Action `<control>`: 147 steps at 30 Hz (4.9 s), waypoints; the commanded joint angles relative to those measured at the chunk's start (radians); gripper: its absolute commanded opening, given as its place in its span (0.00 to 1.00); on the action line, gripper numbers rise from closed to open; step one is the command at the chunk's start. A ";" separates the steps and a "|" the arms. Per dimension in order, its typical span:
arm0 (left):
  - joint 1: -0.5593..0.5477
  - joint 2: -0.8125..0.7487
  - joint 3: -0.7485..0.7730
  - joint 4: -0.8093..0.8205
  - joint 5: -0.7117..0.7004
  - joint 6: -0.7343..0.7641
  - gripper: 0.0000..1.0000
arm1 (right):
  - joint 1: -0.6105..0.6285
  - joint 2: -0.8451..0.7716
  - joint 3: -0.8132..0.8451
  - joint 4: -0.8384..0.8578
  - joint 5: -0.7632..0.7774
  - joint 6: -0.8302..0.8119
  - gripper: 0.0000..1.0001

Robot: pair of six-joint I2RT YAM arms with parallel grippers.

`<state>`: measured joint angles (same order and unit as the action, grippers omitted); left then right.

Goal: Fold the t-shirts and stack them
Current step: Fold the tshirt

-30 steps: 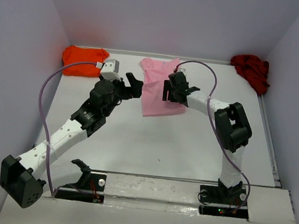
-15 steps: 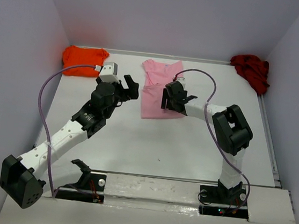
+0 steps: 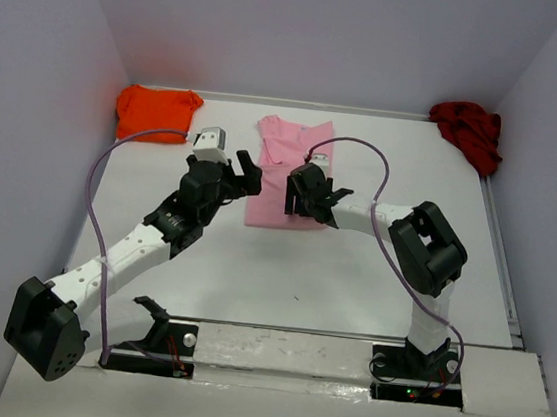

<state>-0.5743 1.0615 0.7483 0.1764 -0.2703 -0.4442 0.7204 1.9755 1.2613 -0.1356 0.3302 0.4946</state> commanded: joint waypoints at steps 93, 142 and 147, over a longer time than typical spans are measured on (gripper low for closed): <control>0.145 0.554 -0.349 0.577 0.421 -0.264 0.93 | -0.133 -0.510 -0.402 0.171 -0.155 0.142 0.75; 0.148 0.572 -0.328 0.566 0.462 -0.220 0.00 | -0.133 -0.268 -0.456 0.266 -0.184 0.199 0.00; 0.148 0.558 -0.333 0.571 0.483 -0.221 0.00 | -0.133 -0.320 -0.480 0.238 -0.207 0.205 0.00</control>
<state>-0.4278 1.6093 0.4194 0.7815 0.1867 -0.6895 0.5835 1.7065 0.8146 0.1352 0.1455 0.6968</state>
